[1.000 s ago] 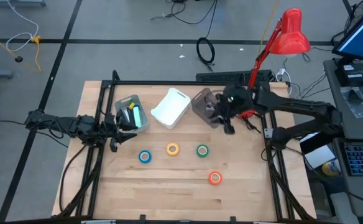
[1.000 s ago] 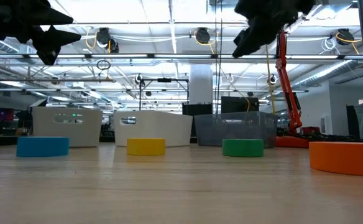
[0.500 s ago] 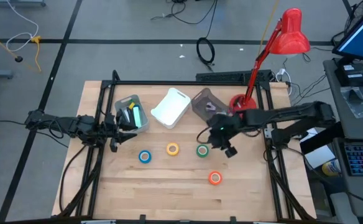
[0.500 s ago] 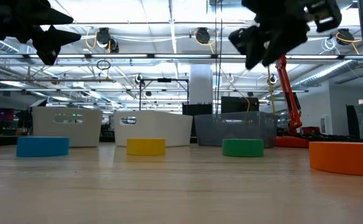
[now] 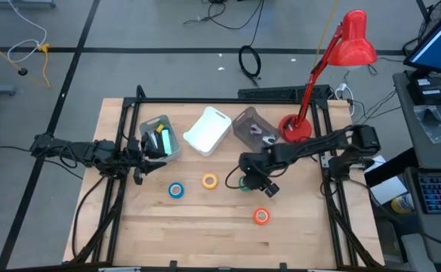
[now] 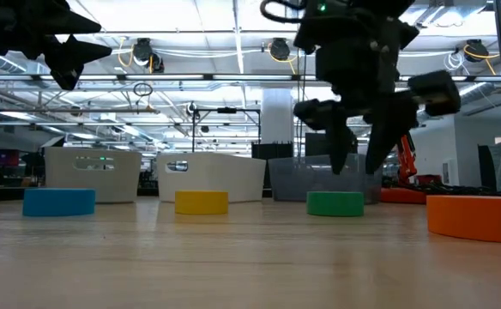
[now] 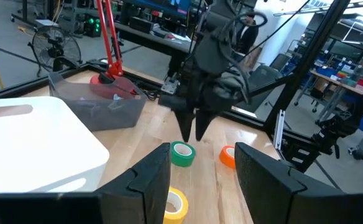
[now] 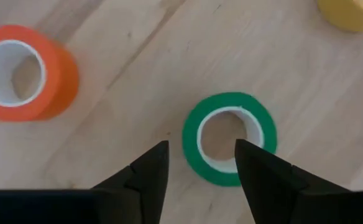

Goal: Pick and place Stapler, Stapler remover, tape
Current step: Put the green tape into the white bin

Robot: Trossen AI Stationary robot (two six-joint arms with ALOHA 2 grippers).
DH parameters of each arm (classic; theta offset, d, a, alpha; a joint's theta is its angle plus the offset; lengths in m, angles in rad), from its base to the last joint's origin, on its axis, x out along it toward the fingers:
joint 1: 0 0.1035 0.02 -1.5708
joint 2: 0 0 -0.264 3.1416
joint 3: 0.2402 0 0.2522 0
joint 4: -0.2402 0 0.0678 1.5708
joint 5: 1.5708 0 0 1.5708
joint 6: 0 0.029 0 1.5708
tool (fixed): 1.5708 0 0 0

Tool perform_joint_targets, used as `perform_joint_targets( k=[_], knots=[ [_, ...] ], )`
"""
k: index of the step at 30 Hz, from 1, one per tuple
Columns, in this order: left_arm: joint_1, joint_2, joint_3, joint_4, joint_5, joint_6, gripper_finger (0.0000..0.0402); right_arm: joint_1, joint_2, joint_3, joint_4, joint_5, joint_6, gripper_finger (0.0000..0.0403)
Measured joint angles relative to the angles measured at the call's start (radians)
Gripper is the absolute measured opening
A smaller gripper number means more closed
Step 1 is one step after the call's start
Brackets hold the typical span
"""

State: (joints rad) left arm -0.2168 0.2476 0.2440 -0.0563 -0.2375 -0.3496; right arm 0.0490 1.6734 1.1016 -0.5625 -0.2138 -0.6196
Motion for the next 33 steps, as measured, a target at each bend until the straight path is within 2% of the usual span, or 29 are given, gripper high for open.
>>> perform_joint_targets(
  k=[13,28,33],
  knots=[
    [0.0,0.001,0.0,-0.007,0.0,0.009,0.0182,0.0,0.116,0.001,0.034,0.005,-0.022,0.0165],
    [0.0,0.001,0.0,-0.023,0.0,0.008,0.0182,0.0,0.117,0.0,0.024,0.012,-0.051,0.0042],
    [0.0,0.001,0.0,-0.023,0.0,0.009,0.0182,0.0,0.069,0.005,0.023,0.086,-0.089,0.0036]
  ],
)
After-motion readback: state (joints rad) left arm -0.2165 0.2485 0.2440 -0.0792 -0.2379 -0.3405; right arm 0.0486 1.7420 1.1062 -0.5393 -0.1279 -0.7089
